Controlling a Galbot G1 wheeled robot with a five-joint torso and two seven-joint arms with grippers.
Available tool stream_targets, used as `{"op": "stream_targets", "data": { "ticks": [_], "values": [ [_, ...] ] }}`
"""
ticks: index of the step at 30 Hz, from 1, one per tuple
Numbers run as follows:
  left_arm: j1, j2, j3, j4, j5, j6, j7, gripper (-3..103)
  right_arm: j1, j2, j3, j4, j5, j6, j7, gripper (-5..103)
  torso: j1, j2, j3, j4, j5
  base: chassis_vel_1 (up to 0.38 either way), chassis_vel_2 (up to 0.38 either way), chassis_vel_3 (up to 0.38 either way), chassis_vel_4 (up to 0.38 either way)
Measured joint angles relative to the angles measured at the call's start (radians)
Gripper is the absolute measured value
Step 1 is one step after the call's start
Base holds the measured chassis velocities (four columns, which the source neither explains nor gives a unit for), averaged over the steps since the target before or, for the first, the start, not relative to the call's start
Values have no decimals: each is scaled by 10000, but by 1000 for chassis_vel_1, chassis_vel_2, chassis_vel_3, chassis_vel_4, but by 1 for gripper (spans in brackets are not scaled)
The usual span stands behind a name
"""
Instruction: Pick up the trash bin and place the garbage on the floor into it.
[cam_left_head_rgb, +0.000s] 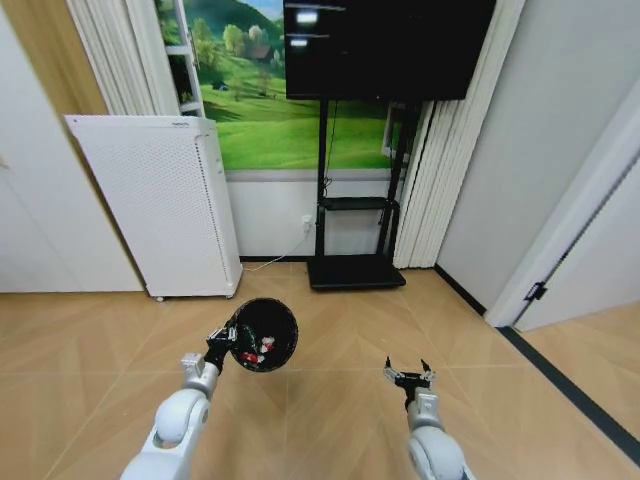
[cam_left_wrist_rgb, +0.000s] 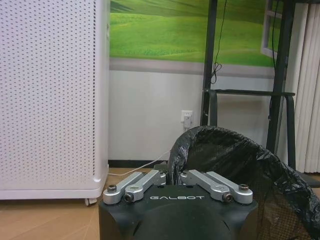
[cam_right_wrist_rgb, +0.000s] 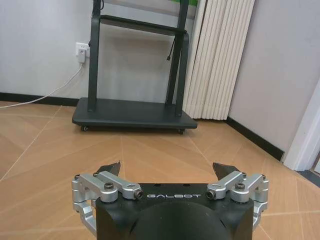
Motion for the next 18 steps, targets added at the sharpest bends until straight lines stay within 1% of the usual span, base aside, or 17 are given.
{"op": "stream_targets", "data": {
  "ticks": [1,3,5,6,7,8,9,10,11,12,13,14,16,17,18],
  "values": [
    [35,-53,7,-24,18,0,-34,7,-18,0,0,-42,1,70,-42,100,0,1,-1,-3,1,21,-107,-140,153],
    [75,-131,9,-44,30,0,-121,7,-32,4,0,-97,-3,133,-97,100,0,1,0,-3,1,21,-86,-90,134],
    [117,-214,6,-55,35,0,-229,7,-43,10,1,-134,-25,161,-130,100,0,2,2,-4,2,-13,-65,49,43],
    [173,-319,-4,-80,35,2,-430,7,-56,11,-5,-161,-28,180,-150,100,2,1,3,-4,2,-114,-14,49,-18],
    [173,-319,-4,-80,35,2,-430,7,-56,11,-5,-161,-28,180,-150,100,2,1,3,-4,2,-114,-14,49,-18],
    [224,-428,-18,-105,19,47,-664,7,-62,12,-12,-184,-28,192,-157,100,6,0,5,-3,2,-88,35,118,-18],
    [284,-604,-44,-124,-106,116,-1093,7,-63,14,-16,-227,-28,206,-171,100,8,0,7,-3,2,-88,61,102,-47],
    [284,-604,-44,-124,-106,116,-1093,7,-63,14,-16,-227,-28,206,-171,100,8,0,7,-3,2,-88,61,102,-47],
    [307,-743,-75,-126,-347,200,-1676,7,-63,14,-19,-268,-29,242,-209,100,8,-2,7,-6,1,-96,25,60,-24],
    [300,-836,-145,-99,-651,268,-2212,7,-62,7,-25,-312,-39,331,-274,100,8,-2,6,-2,2,0,0,0,0],
    [264,-877,-221,-34,-841,319,-2577,7,-67,-2,-25,-338,-54,413,-319,100,7,-2,6,-1,2,0,0,0,0],
    [264,-877,-221,-34,-841,319,-2577,7,-67,-2,-25,-338,-54,413,-319,100,7,-2,6,-1,2,0,0,0,0],
    [81,-890,-426,195,-1433,465,-3539,7,-96,-19,-10,-378,-62,519,-412,100,6,-2,4,0,0,32,-2,-26,4],
    [81,-890,-426,195,-1433,465,-3539,7,-96,-19,-10,-378,-62,519,-412,100,6,-2,4,0,0,64,-4,-52,8],
    [34,-885,-481,238,-1607,503,-3744,7,-101,-21,-2,-390,-63,538,-422,100,5,-2,3,0,0,48,-15,-52,8]
  ]
}}
